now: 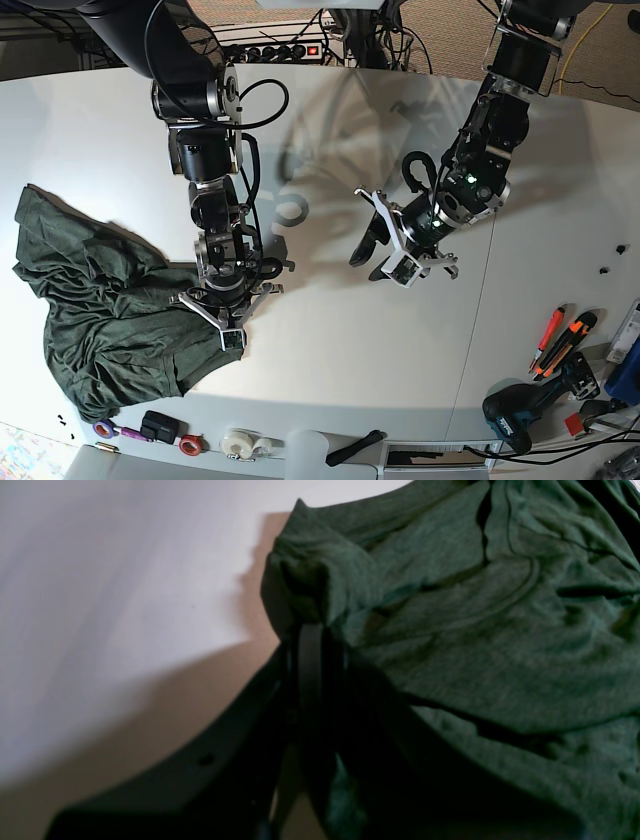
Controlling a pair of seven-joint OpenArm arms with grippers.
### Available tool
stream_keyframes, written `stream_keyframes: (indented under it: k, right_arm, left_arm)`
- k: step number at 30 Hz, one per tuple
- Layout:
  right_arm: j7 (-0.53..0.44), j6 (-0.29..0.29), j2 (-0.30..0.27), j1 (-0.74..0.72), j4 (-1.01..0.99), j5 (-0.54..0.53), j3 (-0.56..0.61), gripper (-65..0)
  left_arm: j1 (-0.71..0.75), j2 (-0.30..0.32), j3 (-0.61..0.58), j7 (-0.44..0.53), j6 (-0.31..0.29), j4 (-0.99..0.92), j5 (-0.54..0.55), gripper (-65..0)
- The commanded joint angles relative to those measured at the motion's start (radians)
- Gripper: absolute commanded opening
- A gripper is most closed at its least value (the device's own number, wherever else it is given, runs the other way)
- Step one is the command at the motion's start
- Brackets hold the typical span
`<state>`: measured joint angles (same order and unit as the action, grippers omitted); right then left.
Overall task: Layout the t-shirt on the table in an organized manner, then fold the t-shirt properly
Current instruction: 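Move the right gripper down onto the crumpled green t-shirt and grasp it, then lift the t-shirt with the right gripper and drag it across the table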
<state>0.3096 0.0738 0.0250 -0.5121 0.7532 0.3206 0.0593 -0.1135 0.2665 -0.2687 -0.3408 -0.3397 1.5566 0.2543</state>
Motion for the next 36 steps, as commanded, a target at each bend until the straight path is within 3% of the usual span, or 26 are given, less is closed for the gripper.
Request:
stream_keyframes:
  k: [1, 5, 11, 15, 21, 24, 27, 29, 32, 36]
  right_arm:
    - [0.02, -0.003, -0.003, -0.017, 0.021, 0.003, -0.001, -65.0]
    - [0.075, -0.004, 0.0, -0.01, 0.141, 0.002, 0.017, -65.0]
    - [0.219, -0.056, 0.0, -0.003, 0.475, -0.044, 0.141, -65.0]
    - [0.224, -0.089, 0.01, -0.004, 0.655, -0.167, 0.256, -65.0]
    - [0.218, -0.117, 0.117, -0.041, 0.821, -0.179, 0.391, -65.0]
    - [0.227, -0.122, 0.117, -0.1, 0.899, -0.205, 0.48, -65.0]
    - [0.232, -0.119, 0.117, -0.14, 0.97, -0.161, 0.522, -65.0]
    - [0.235, -0.071, 0.117, -0.157, 1.01, -0.114, 0.52, -65.0]
    - [0.288, 0.036, 0.117, -0.166, 1.07, 0.018, 0.453, -65.0]
    - [0.433, 0.03, 0.116, -0.155, 1.138, 0.062, 0.246, -65.0]
  left_arm:
    - [-0.019, 0.003, 0.004, 0.025, 0.003, 0.018, 0.011, -42.4]
    - [-0.019, 0.01, 0.005, 0.023, 0.003, 0.018, 0.014, -42.4]
    - [-0.019, 0.031, 0.005, 0.013, 0.003, 0.018, 0.072, -42.3]
    - [-0.016, 0.031, 0.005, 0.007, 0.003, 0.018, 0.083, -42.3]
    - [0.022, 0.029, 0.013, 0.003, 0.003, 0.018, 0.082, -42.4]
    - [0.064, 0.03, 0.036, 0.004, 0.003, 0.018, 0.082, -42.4]
    - [0.115, 0.03, 0.093, 0.006, 0.003, 0.018, 0.083, -42.4]
    - [0.146, 0.031, 0.146, 0.011, -0.003, 0.018, 0.086, -42.4]
    - [0.177, 0.034, 0.227, 0.011, -0.07, 0.018, 0.137, -42.4]
    - [0.185, 0.047, 0.286, 0.008, -0.13, 0.018, 0.213, -42.4]
